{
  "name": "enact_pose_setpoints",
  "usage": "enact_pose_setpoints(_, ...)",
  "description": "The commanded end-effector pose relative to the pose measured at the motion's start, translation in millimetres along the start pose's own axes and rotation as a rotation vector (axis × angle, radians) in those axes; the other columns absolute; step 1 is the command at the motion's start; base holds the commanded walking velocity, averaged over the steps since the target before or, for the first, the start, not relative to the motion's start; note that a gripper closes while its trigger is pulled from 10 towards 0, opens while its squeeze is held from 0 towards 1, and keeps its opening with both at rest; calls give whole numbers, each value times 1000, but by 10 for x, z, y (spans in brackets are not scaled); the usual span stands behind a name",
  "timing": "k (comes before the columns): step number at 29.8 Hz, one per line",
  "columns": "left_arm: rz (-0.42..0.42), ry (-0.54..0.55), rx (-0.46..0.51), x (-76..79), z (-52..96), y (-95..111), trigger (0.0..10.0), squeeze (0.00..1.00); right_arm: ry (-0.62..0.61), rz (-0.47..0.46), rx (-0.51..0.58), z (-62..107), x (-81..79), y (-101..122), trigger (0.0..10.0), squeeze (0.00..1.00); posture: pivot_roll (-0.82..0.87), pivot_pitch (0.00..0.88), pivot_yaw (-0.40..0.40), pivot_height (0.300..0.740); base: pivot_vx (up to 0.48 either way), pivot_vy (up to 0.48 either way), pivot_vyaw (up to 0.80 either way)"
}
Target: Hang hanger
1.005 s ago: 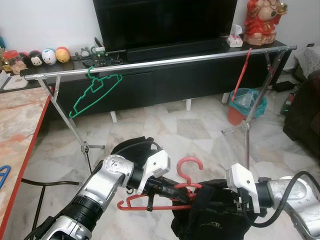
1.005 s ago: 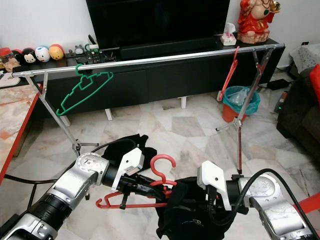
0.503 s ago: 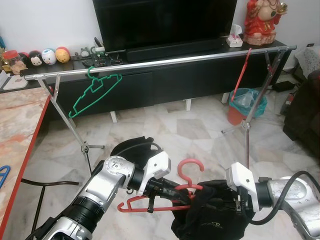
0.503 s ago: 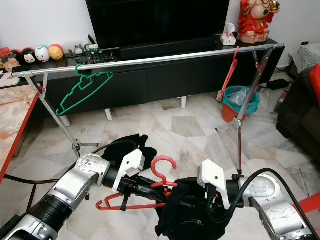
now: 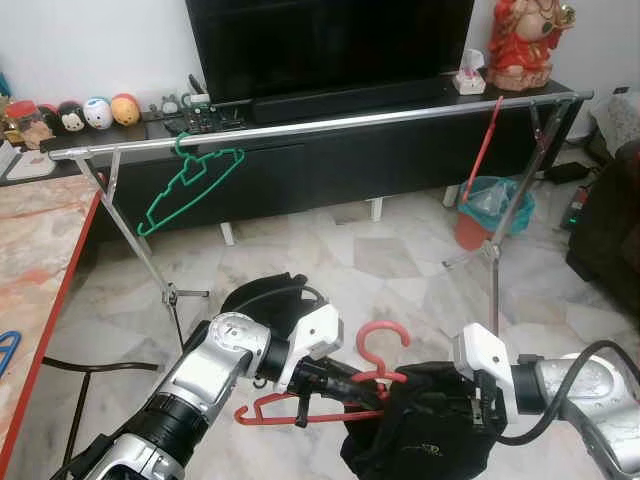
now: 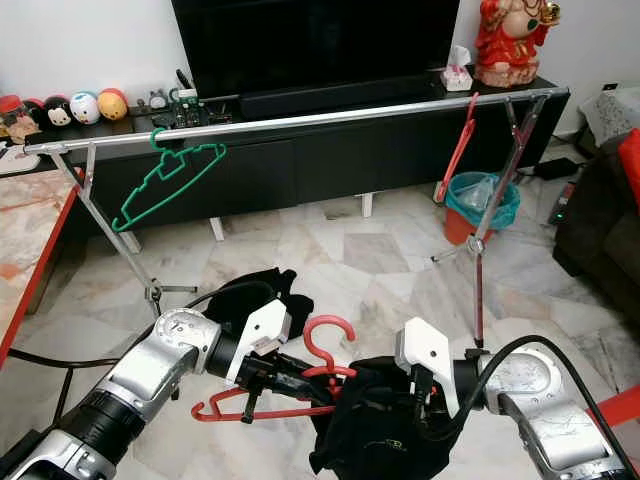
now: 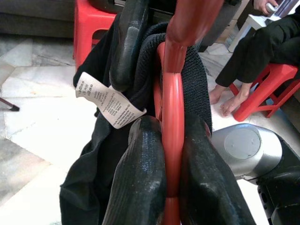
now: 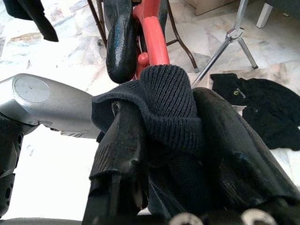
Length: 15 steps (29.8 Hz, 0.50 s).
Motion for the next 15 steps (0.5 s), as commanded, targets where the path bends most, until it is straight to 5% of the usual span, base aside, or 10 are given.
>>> enact_pose_setpoints(1,-30,13,15,-12,49,78,10000,569,86,42,44,-87,-76,93,0,0,-87,0,51,740,0,0,0)
enact_pose_setpoints(2,-29,14,15,-15,51,78,10000,569,85,42,44,-87,-75,93,0,0,-87,0,51,740,0,0,0)
enact_pose_setpoints(3,-28,16,15,-17,54,77,10000,1000,85,41,44,-88,-75,93,0,0,-87,0,50,740,0,0,0)
enact_pose_setpoints(15,-27,30,13,-32,65,79,10000,1000,86,33,37,-102,-82,71,0,0,-83,0,47,740,0,0,0)
Point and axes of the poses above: a point about 5 cm out from each wrist's last joint towards the gripper, its own z axis pointing back from the gripper into the wrist, its own y axis along the axis of the wrist's last joint, x = y × z, the point moved 1 cm from there along -z, pointing out of the wrist towards the gripper, and after that the axes turned 11 degrees about z, right-handed, at the moved point
